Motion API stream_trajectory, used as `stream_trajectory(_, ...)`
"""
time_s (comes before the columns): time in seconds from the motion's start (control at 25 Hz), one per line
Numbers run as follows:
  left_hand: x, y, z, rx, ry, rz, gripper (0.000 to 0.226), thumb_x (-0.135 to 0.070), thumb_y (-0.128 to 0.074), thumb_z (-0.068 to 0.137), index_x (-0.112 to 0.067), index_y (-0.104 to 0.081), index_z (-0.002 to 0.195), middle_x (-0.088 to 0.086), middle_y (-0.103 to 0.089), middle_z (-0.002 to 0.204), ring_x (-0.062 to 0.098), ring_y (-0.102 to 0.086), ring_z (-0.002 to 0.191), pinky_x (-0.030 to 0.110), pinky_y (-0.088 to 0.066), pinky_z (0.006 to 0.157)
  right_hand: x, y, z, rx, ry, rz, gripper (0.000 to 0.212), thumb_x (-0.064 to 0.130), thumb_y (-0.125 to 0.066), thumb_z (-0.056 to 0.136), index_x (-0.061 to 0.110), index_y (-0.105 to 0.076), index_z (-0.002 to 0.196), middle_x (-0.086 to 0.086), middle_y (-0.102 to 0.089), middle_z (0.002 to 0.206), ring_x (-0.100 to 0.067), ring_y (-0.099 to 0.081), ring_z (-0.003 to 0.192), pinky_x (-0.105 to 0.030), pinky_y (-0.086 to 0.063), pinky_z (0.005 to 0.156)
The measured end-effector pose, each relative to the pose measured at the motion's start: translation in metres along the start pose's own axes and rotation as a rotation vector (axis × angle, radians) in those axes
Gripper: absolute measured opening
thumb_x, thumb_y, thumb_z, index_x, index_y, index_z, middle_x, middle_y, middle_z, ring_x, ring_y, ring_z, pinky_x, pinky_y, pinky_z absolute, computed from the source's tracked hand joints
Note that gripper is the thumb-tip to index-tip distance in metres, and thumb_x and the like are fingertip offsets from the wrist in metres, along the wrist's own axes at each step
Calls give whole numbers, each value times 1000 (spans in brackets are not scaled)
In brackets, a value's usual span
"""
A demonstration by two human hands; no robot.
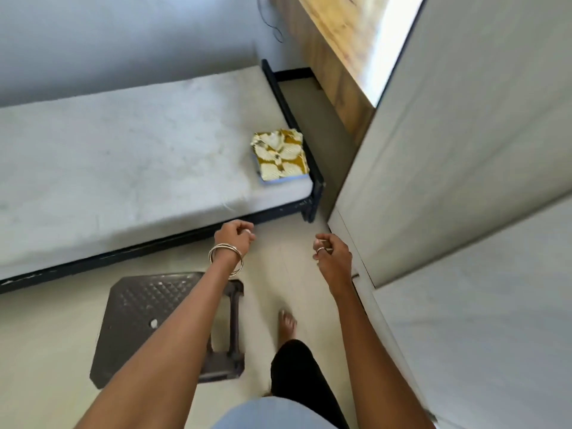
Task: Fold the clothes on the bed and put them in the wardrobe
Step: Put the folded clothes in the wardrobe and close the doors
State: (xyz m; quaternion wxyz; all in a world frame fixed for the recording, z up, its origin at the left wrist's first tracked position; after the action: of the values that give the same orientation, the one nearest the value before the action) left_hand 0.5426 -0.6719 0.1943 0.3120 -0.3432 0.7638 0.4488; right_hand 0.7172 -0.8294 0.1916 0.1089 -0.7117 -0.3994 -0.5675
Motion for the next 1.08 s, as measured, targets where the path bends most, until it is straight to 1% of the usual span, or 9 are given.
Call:
stream_trajectory(0.12, -7, 11, 72, -20, 71, -71, 23, 2, -50, 88, -5, -70, 98, 3, -68, 70, 19, -65, 68, 22, -56, 60, 33, -38, 71, 71, 30, -37, 14, 13, -58, 94, 20, -67, 102, -4, -69, 89, -20, -67, 77, -17, -51, 56)
stream_trajectory(0.24, -21, 7, 139, -20, 140, -67, 22, 1, -47, 91, -6, -67, 99, 7, -67, 74, 16, -58, 58, 10, -40, 38, 52, -65, 150, 113, 11, -75, 13, 13, -57, 96, 15, -67, 105, -5, -68, 89, -17, -64, 75, -26, -55, 62)
stream_trajectory(0.4, -49, -6, 215, -36, 254, -80, 22, -1, -46, 93, -8, -67, 97, 9, -68, 77, 15, -55, 53, 10, -37, 34, 71, -89, 250, 186, -81, -203, 15, 18, -58, 96, 11, -65, 107, -6, -68, 89, -20, -64, 76, -36, -54, 66)
stream_trajectory(0.56, -81, -23, 273, -27, 374, -100, 22, -5, -48, 92, -15, -67, 94, 4, -71, 76, 12, -58, 52, 14, -40, 36, 80, -106, 329, 227, -208, -342, 16, 28, -60, 94, 20, -65, 106, -4, -71, 97, -27, -68, 91, -44, -58, 78)
stream_trajectory(0.76, -86, -63, 371, 84, 468, -29, 21, -6, -51, 90, -16, -68, 96, 4, -70, 79, 17, -61, 59, 21, -48, 48, 72, -142, 417, 209, -359, -360, 15, 29, -60, 94, 22, -62, 107, -6, -71, 103, -27, -66, 98, -45, -56, 84)
stream_trajectory(0.84, -76, -82, 412, 112, 510, 12, 18, -9, -56, 85, -22, -69, 89, 8, -71, 92, 24, -68, 78, 33, -58, 70, 66, -158, 455, 190, -409, -363, 25, 25, -60, 97, 15, -59, 120, -5, -66, 107, -23, -61, 100, -35, -50, 84)
stream_trajectory(0.92, -70, -96, 444, 150, 538, 67, 16, -11, -60, 84, -25, -67, 90, 9, -70, 103, 27, -66, 94, 41, -55, 88, 59, -169, 488, 174, -468, -374, 35, 20, -60, 97, 10, -54, 130, -6, -64, 117, -25, -59, 109, -35, -47, 91)
stream_trajectory(1.0, -58, -121, 497, 201, 576, 165, 21, -15, -63, 85, -22, -65, 105, 7, -67, 113, 28, -63, 102, 40, -52, 94, 37, -187, 534, 164, -526, -416, 37, 20, -62, 95, 10, -53, 130, -7, -63, 124, -27, -57, 117, -38, -46, 98)
stream_trajectory(1.08, -52, -139, 539, 289, 613, 212, 46, -20, -68, 84, -15, -55, 128, 8, -59, 126, 30, -57, 113, 41, -48, 99, 21, -199, 568, 178, -536, -475, 44, 27, -67, 91, 14, -51, 130, -7, -61, 126, -30, -55, 120, -45, -47, 101)
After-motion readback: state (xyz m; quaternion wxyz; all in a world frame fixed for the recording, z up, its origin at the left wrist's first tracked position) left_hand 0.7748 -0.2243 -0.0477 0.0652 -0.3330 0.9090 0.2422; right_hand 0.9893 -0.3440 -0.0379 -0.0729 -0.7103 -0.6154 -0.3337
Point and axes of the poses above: each hand's wrist, its own z-axis towards the middle knuckle, its own y-axis out of the back of the hand, x = y × z, the point moved 3 cm from there along z, towards the middle knuckle
